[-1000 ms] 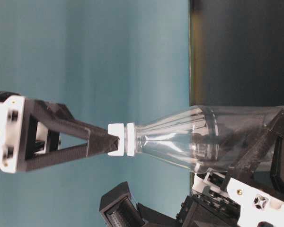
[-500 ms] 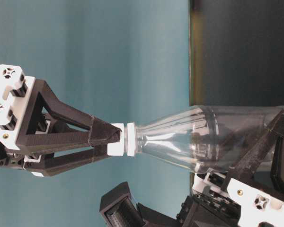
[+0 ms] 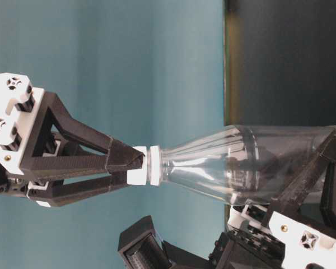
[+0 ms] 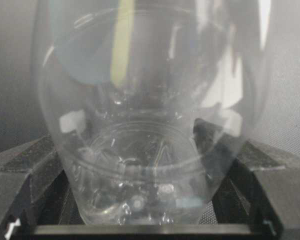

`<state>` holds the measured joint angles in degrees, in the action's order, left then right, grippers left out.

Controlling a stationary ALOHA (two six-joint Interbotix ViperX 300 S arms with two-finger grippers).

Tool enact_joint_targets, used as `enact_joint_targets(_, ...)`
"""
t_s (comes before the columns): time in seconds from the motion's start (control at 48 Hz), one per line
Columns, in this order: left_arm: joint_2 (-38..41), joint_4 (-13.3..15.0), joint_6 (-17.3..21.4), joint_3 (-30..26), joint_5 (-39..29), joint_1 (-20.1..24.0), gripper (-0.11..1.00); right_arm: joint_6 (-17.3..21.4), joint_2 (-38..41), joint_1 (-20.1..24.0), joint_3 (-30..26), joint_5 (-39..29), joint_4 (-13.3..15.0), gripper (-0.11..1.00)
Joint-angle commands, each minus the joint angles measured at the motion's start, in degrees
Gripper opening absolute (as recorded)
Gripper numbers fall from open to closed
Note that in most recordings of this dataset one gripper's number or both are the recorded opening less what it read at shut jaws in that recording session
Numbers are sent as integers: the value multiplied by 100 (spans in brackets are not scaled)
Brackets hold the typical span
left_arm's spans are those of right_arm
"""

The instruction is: Open the bottle cap by holding the bottle with the left arm and twisting the cap with the right arm.

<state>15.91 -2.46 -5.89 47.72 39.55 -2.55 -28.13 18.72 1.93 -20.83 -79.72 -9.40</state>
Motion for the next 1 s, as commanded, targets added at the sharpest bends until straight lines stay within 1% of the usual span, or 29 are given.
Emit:
enact_joint_targets(0.0,26,-18,-18,-9,-26,-18,82,0,-44,62,53,62,-18,37)
enact_joint_targets(0.125,26,-18,-18,-9,-26,-18,82,-26,-97,62,53,105,-18,37)
enact_joint_targets(0.167,26,-18,-18,0,-26,-18,82,-26,-105,62,53,123,-18,40)
enact_joint_targets(0.25,26,-18,-9,0,-26,-18,82,62,-132,53,35,149,9,60)
enact_joint_targets(0.312,26,-18,9,-9,-26,0,82,114,-149,44,44,132,9,73)
enact_joint_targets(0.354,26,-18,9,0,-26,9,82,167,-167,35,62,141,9,79)
enact_joint_targets(0.396,26,-18,9,0,-26,9,82,237,-193,26,53,149,9,83)
enact_joint_targets(0.437,26,-18,0,0,-26,18,82,290,-220,9,35,132,9,85)
enact_joint_targets(0.542,26,-18,9,-26,-26,18,82,404,-360,-26,35,88,18,84)
enact_joint_targets(0.667,26,-9,0,-35,-26,9,82,677,-659,-88,44,88,18,84)
enact_joint_targets(0.75,26,-18,-9,-35,-35,9,82,1081,-923,-167,9,70,9,84)
enact_joint_targets(0.812,26,-18,-18,-26,-53,9,82,1547,-1063,-229,-62,26,18,84)
enact_joint_targets(0.875,26,-18,-35,-18,-88,9,82,2206,-1178,-255,-167,-70,18,84)
enact_joint_targets(0.979,26,-18,-79,-26,-167,18,82,3560,-1213,-316,-413,-396,18,84)
